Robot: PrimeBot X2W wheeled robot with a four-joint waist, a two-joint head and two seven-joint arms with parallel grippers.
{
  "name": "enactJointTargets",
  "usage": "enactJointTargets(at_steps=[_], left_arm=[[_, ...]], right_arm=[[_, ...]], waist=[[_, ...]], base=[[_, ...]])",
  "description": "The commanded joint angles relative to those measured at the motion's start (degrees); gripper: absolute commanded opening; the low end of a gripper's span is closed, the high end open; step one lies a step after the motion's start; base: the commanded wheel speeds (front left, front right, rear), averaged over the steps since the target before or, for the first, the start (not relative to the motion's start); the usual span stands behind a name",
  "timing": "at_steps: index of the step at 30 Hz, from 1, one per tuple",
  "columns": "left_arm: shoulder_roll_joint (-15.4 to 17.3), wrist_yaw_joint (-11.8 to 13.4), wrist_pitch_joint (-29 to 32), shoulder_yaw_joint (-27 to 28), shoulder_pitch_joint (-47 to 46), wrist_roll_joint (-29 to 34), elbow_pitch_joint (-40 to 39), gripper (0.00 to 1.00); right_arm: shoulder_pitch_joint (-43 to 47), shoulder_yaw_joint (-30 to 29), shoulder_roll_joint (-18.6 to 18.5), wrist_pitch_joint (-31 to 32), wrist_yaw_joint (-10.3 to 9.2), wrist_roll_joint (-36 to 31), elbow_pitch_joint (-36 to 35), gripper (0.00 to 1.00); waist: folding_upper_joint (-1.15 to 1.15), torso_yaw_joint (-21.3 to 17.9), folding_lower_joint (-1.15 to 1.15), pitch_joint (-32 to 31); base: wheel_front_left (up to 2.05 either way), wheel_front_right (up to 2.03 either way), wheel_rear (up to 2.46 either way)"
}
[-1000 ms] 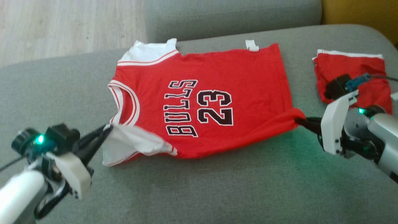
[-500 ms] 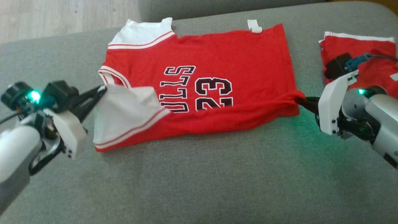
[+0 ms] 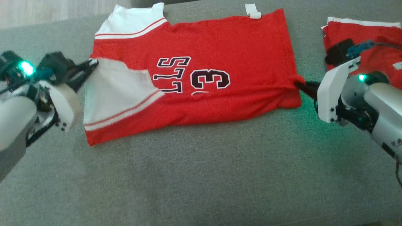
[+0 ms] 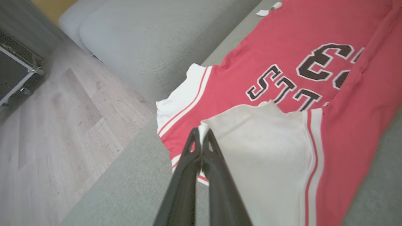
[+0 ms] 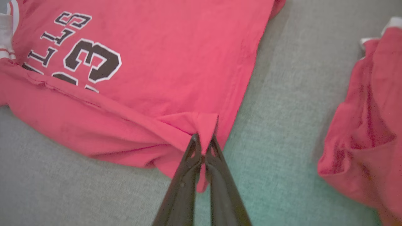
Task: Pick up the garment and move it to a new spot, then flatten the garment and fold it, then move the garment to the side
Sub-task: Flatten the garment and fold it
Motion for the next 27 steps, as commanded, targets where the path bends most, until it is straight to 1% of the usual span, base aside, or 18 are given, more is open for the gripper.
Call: enactJointTargets(at_steps=[1,4,6,9,11,12,13,15,16,18,20,22,25,27], left_arm=[[1.63,0.10,-1.25,2.73,-4.13,-0.12,0.74,1.00],[-0.48,0.99,-5.30,3.97,-5.87,0.60,5.35,1.00],[-1.93,2.43,-8.62,4.81,-6.36,1.16,7.57,1.00],[-4.00,5.85,-13.86,7.24,-6.03,0.68,9.70,1.00],[-5.25,8.51,-15.95,9.98,-5.14,-0.33,9.56,1.00],[-5.76,9.89,-16.45,11.71,-4.42,-0.88,8.94,1.00],[-6.19,11.26,-16.69,13.61,-3.63,-1.14,7.79,1.00],[-6.96,14.26,-16.77,19.63,-1.49,-0.44,2.27,1.00],[-7.25,15.37,-16.79,22.53,0.51,0.38,-0.86,1.00],[-7.93,16.61,-16.80,27.31,5.87,1.73,-6.20,1.00],[-8.73,17.64,-16.81,30.63,11.29,4.04,-10.30,1.00],[-10.21,19.09,-16.81,34.10,16.94,6.17,-13.85,1.00],[-13.53,20.49,-16.82,39.11,25.30,8.70,-18.21,1.00],[-16.26,20.64,-16.82,42.43,30.74,9.97,-20.35,1.00]], right_arm=[[-1.52,-0.96,-0.61,-1.81,0.37,-0.66,0.32,1.00],[-2.03,-2.04,0.61,-5.90,0.37,-0.53,2.25,1.00],[-2.21,-2.94,1.18,-9.82,0.37,-0.84,3.52,1.00],[-2.30,-5.38,1.88,-18.82,0.37,-1.67,5.61,1.00],[-2.40,-6.95,2.18,-26.11,0.37,-3.42,7.19,1.00],[-2.25,-8.11,2.50,-29.76,0.37,-3.90,8.09,1.00],[-2.07,-9.25,2.77,-32.04,0.37,-4.54,8.87,1.00],[-2.06,-12.29,3.04,-34.02,0.37,-7.14,10.30,1.00],[-2.05,-15.57,3.34,-34.20,0.37,-8.20,10.28,1.00],[-0.80,-24.07,3.48,-34.26,0.37,-12.97,8.06,1.00],[3.45,-33.21,4.02,-34.28,0.37,-19.02,4.92,1.00],[9.44,-41.38,5.29,-34.29,0.37,-26.40,0.99,1.00],[19.54,-53.45,9.42,-34.29,0.37,-36.11,-5.68,1.00],[26.01,-59.41,12.95,-34.29,0.37,-42.59,-10.41,1.00]], waist=[[0.00,-0.02,0.00,0.30],[0.00,0.04,0.00,0.48],[0.00,0.22,0.00,0.00],[0.00,0.65,0.00,-1.35],[0.00,1.02,0.00,-2.65],[0.00,1.20,0.00,-3.35],[0.00,1.40,0.00,-4.06],[0.00,1.83,0.00,-5.33],[0.00,1.96,0.00,-6.01],[0.00,2.23,0.00,-7.37],[0.00,2.58,0.00,-8.74],[0.00,2.94,0.00,-10.21],[0.00,3.51,0.00,-12.04],[0.00,3.75,0.00,-12.94]], base=[[0.00,0.00,0.00],[0.00,0.00,0.00],[0.00,0.00,0.00],[0.00,0.00,0.00],[0.00,0.00,0.00],[0.00,0.00,0.00],[0.00,0.00,0.00],[0.00,0.00,0.00],[0.00,0.00,0.00],[0.00,0.00,0.00],[0.00,0.00,0.00],[0.00,0.00,0.00],[0.00,0.00,0.00],[0.00,0.00,0.00]])
